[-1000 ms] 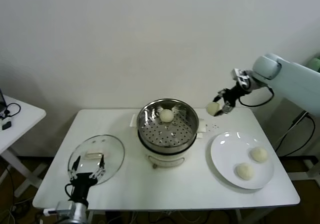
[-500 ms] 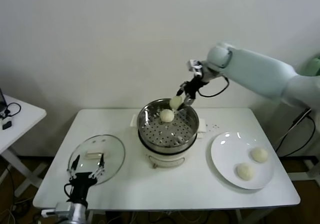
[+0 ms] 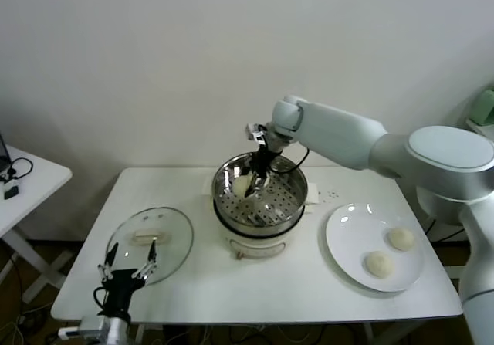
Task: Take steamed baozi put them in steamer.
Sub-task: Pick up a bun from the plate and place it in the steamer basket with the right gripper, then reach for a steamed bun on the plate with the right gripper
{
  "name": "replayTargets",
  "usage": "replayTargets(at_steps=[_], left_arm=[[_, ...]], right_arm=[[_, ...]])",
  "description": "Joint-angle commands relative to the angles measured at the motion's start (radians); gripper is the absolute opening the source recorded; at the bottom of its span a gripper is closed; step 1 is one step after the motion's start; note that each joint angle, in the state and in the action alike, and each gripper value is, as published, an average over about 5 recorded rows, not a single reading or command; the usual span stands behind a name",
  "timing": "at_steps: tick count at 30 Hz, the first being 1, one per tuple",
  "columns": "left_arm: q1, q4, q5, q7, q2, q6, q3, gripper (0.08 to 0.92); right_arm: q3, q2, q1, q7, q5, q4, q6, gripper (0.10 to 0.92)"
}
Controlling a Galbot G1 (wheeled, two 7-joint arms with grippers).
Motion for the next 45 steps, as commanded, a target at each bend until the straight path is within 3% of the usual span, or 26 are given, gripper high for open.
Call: replayTargets(at_steps=[1,20,23,28,33,39,45], left_arm=[[0.003,0.004,-0.046,-0.001,-0.001,-0.001,0.0,0.823],[0.008,0.018,-0.045,-0.004,-0.004,-0.007,-0.001,0.823],[0.01,0.018,-0.046,-0.005,-0.004,-0.009,-0.003,0.823],[0.008,0.018,-0.045,-0.005,-0.004,-0.008,-0.002,0.823],[0.008,0.014,-0.043,-0.006,-0.006,-0.007,0.001,0.823],[0.006,0.017,-0.045,-0.008,-0.004,-0.007,-0.001,0.823],[-0.013,0.027,-0.042,-0.032,-0.002,0.001,-0.003,0.823]], right_arm=[[-0.006,0.049,-0.042,0.0,-0.034,-0.044,0.006,0.662],[-0.011,0.058,-0.047,0.0,-0.035,-0.03,0.009,0.664],[-0.011,0.056,-0.046,0.002,-0.036,-0.03,0.013,0.688],[-0.009,0.046,-0.033,-0.001,-0.034,-0.015,0.017,0.795],[-0.02,0.012,0.018,-0.017,-0.031,0.029,0.025,0.822],[-0.068,-0.117,0.186,-0.056,-0.008,0.168,0.048,0.823],[-0.102,-0.355,0.331,-0.095,-0.047,0.376,0.074,0.823]])
